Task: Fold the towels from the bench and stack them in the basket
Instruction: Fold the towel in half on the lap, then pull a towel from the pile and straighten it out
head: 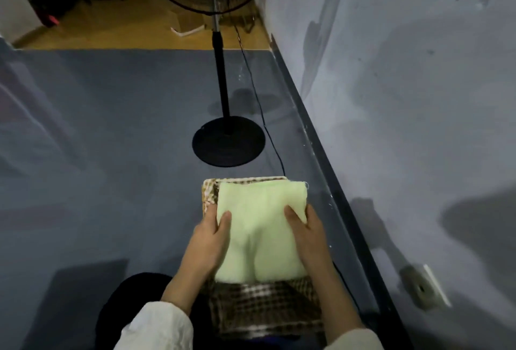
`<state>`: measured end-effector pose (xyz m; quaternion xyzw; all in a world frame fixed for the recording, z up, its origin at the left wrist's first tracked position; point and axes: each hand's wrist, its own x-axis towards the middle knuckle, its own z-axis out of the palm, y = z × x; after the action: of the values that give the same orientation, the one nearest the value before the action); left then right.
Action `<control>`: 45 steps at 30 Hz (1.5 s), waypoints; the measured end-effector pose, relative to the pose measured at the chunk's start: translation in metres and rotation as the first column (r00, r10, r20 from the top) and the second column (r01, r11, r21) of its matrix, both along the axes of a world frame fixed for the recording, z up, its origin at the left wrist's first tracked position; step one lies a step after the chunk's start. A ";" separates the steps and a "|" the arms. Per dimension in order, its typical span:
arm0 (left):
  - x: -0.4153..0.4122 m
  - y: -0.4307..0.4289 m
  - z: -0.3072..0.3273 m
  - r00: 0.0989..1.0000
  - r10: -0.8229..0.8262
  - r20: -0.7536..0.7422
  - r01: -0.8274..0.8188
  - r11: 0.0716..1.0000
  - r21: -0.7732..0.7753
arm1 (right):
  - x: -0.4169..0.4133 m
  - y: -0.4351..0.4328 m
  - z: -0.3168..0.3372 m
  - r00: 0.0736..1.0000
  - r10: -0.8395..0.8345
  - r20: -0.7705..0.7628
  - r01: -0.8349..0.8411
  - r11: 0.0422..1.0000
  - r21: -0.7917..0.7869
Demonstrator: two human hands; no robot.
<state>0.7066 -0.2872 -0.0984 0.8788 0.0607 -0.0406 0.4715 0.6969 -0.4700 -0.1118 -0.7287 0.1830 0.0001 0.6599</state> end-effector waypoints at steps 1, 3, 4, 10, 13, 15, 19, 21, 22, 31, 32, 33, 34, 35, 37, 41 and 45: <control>0.005 -0.002 -0.006 1.000 -0.017 -0.021 0.017 1.000 0.016 | 0.004 -0.004 -0.006 1.000 -0.005 -0.008 0.005 1.000 -0.006; 0.017 -0.005 -0.018 0.997 -0.043 -0.060 0.046 0.998 0.050 | 0.013 -0.010 -0.017 0.999 -0.013 -0.032 0.012 0.999 -0.031; 0.022 -0.005 -0.024 0.996 -0.051 -0.077 0.056 0.996 0.070 | 0.017 -0.011 -0.023 0.999 -0.017 -0.048 0.016 0.999 -0.035; 0.051 -0.005 -0.062 0.993 -0.010 -0.119 0.029 0.987 0.160 | 0.044 -0.009 -0.063 0.991 -0.009 -0.135 0.000 0.998 -0.065; 0.066 -0.005 -0.078 0.991 -0.015 -0.132 0.040 0.982 0.186 | 0.059 -0.008 -0.081 0.989 -0.008 -0.151 -0.009 0.994 -0.111; 0.074 -0.006 -0.089 0.990 -0.017 -0.143 0.046 0.977 0.206 | 0.069 -0.007 -0.092 0.989 -0.019 -0.148 0.001 0.993 -0.117; 0.090 -0.007 -0.105 0.989 -0.006 -0.147 0.040 0.973 0.229 | 0.085 -0.004 -0.106 0.987 0.004 -0.162 -0.029 0.988 -0.150; 0.096 -0.008 -0.110 0.988 -0.009 -0.156 0.046 0.971 0.236 | 0.091 -0.004 -0.111 0.983 0.019 -0.183 -0.053 0.983 -0.178; 0.099 -0.008 -0.113 0.986 -0.004 -0.167 0.044 0.970 0.238 | 0.093 -0.005 -0.113 0.982 0.022 -0.190 -0.063 0.976 -0.210; 0.099 -0.004 -0.120 0.987 -0.071 -0.142 0.123 0.906 0.404 | 0.094 -0.007 -0.127 0.985 0.027 -0.173 -0.104 0.885 -0.453; 0.098 -0.004 -0.119 0.987 -0.081 -0.142 0.135 0.896 0.423 | 0.094 -0.006 -0.126 0.985 0.032 -0.167 -0.106 0.883 -0.457; 0.098 -0.004 -0.117 0.985 -0.091 -0.143 0.146 0.885 0.443 | 0.093 -0.006 -0.124 0.986 0.042 -0.161 -0.113 0.880 -0.462; 0.097 -0.004 -0.115 0.984 -0.101 -0.145 0.157 0.873 0.461 | 0.093 -0.005 -0.121 0.986 0.054 -0.160 -0.124 0.875 -0.467; 0.096 -0.003 -0.113 0.983 -0.111 -0.144 0.167 0.864 0.475 | 0.092 -0.005 -0.117 0.986 0.066 -0.156 -0.132 0.872 -0.472; 0.093 -0.003 -0.105 0.982 -0.132 -0.137 0.183 0.849 0.496 | 0.089 -0.003 -0.107 0.988 0.087 -0.130 -0.139 0.867 -0.478; 0.082 0.000 -0.079 0.984 -0.143 -0.102 0.176 0.833 0.524 | 0.082 0.006 -0.081 0.987 0.145 -0.063 -0.157 0.846 -0.510; 0.065 0.019 -0.044 0.994 -0.104 -0.045 0.112 0.838 0.533 | 0.075 0.031 -0.051 0.963 0.270 0.006 -0.222 0.803 -0.553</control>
<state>0.7716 -0.2685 -0.1420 0.9771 0.0235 -0.0550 0.2044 0.7719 -0.4388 -0.1628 -0.9035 0.0511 0.0026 0.4256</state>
